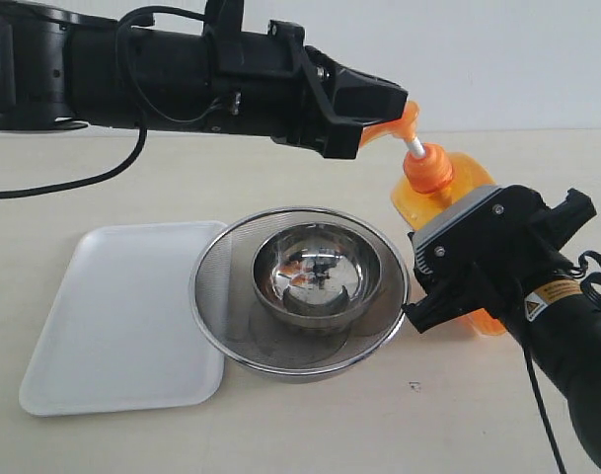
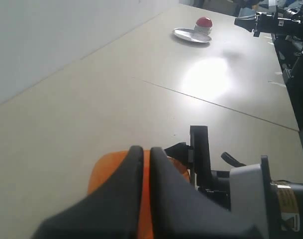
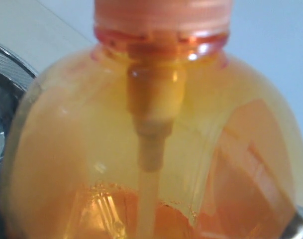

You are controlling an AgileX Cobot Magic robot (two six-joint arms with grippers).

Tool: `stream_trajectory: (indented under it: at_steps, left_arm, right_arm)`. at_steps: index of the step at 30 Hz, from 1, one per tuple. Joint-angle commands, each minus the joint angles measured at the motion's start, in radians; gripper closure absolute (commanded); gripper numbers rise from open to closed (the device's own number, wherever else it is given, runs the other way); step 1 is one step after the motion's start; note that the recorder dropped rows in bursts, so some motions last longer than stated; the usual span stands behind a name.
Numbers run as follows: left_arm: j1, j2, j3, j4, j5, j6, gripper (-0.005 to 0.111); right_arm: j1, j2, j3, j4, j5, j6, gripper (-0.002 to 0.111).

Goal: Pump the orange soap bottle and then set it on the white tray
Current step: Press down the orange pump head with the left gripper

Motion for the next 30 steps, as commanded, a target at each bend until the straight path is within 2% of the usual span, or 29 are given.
stream_trajectory:
  at_steps: [1, 8, 30]
  left_arm:
    - [-0.008, 0.033, 0.005, 0.027, 0.0, -0.005, 0.102]
    - [-0.008, 0.114, 0.005, 0.027, 0.036, -0.002, 0.102]
    - [-0.008, 0.121, 0.005, 0.027, 0.041, 0.002, 0.102]
  right_arm:
    - [0.002, -0.007, -0.003, -0.008, -0.001, 0.003, 0.108]
    - [0.002, -0.007, -0.003, -0.021, -0.001, 0.007, 0.108]
    - [0.002, -0.007, -0.003, -0.033, 0.0, 0.019, 0.108]
